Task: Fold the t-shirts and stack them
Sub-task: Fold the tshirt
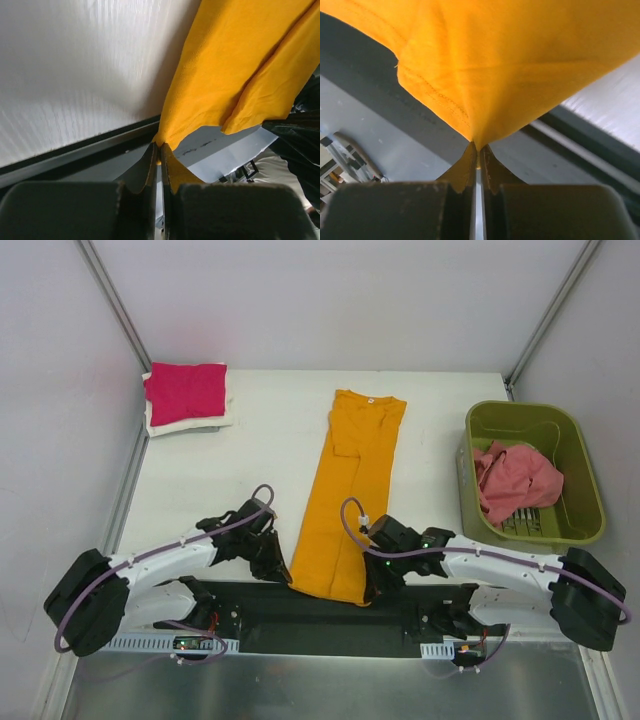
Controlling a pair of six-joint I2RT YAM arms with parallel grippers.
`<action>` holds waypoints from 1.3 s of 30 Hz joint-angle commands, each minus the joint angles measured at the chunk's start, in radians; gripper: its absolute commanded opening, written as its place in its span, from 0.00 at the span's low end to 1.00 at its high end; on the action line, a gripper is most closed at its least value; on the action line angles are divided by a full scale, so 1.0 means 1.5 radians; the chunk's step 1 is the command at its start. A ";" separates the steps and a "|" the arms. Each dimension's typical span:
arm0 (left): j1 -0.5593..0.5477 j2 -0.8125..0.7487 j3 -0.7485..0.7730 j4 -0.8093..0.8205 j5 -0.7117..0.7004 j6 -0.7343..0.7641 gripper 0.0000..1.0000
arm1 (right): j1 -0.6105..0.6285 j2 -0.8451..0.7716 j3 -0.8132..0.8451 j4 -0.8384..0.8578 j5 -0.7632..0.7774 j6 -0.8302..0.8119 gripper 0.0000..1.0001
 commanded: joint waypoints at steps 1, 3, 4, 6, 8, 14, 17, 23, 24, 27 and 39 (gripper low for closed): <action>-0.004 -0.077 0.002 -0.038 0.023 -0.029 0.00 | 0.019 -0.064 0.035 -0.052 0.022 0.044 0.01; -0.004 -0.091 0.042 -0.048 0.012 -0.006 0.00 | 0.014 -0.071 0.078 -0.103 0.067 0.021 0.01; -0.003 -0.090 0.057 -0.053 0.003 0.004 0.00 | 0.010 -0.072 0.092 -0.123 0.084 0.009 0.00; -0.003 -0.072 0.105 -0.060 -0.028 0.035 0.00 | -0.013 -0.075 0.115 -0.140 0.116 -0.024 0.01; 0.003 -0.029 0.165 -0.063 -0.043 0.071 0.00 | -0.054 -0.069 0.134 -0.134 0.134 -0.055 0.01; 0.050 0.114 0.331 -0.071 -0.053 0.125 0.00 | -0.144 -0.031 0.240 -0.124 0.217 -0.128 0.01; 0.091 0.176 0.405 -0.071 -0.010 0.122 0.00 | -0.188 0.009 0.281 -0.135 0.237 -0.163 0.01; 0.138 0.268 0.512 -0.071 -0.004 0.157 0.00 | -0.271 0.085 0.337 -0.142 0.248 -0.224 0.01; 0.145 0.280 0.524 -0.071 0.005 0.159 0.00 | -0.280 0.096 0.366 -0.142 0.251 -0.230 0.01; 0.166 0.330 0.568 -0.071 0.016 0.168 0.00 | -0.315 0.144 0.405 -0.139 0.242 -0.256 0.00; 0.200 0.507 0.746 -0.082 -0.008 0.222 0.00 | -0.414 0.314 0.532 -0.133 0.179 -0.301 0.01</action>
